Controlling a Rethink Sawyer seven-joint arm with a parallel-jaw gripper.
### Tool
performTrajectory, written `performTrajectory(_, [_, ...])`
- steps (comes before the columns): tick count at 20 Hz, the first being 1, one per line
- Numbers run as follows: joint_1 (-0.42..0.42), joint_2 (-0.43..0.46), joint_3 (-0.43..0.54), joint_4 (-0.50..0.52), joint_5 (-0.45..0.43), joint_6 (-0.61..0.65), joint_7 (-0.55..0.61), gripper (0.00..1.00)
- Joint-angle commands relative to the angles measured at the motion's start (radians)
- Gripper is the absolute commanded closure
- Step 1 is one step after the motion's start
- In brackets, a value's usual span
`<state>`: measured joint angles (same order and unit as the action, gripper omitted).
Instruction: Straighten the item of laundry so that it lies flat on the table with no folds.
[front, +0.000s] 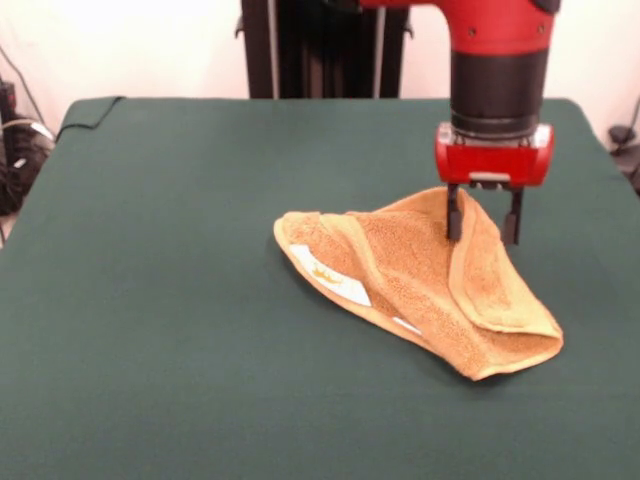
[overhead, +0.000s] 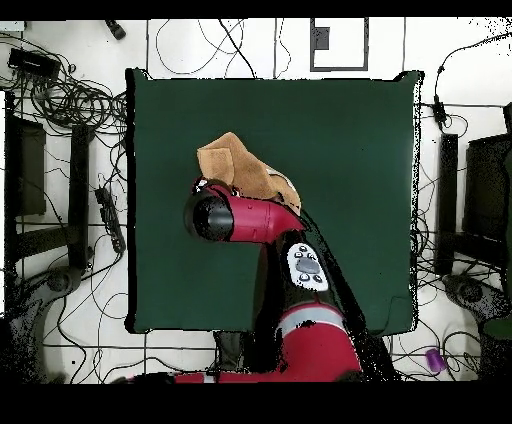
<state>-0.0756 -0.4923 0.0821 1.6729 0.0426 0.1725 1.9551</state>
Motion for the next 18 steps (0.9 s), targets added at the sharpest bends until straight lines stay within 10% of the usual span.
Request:
performTrajectory(1, [0.045, 0.128, 0.026, -0.052, -0.017, -0.051, 0.112, 0.0])
performTrajectory(4, [0.044, 0.127, 0.026, -0.053, -0.015, -0.044, 0.108, 0.0])
performTrajectory(5, [0.05, 0.127, 0.017, -0.055, -0.01, -0.038, 0.111, 1.0])
performTrajectory(18, [0.06, 0.114, -0.005, -0.078, 0.007, 0.02, 0.109, 1.0])
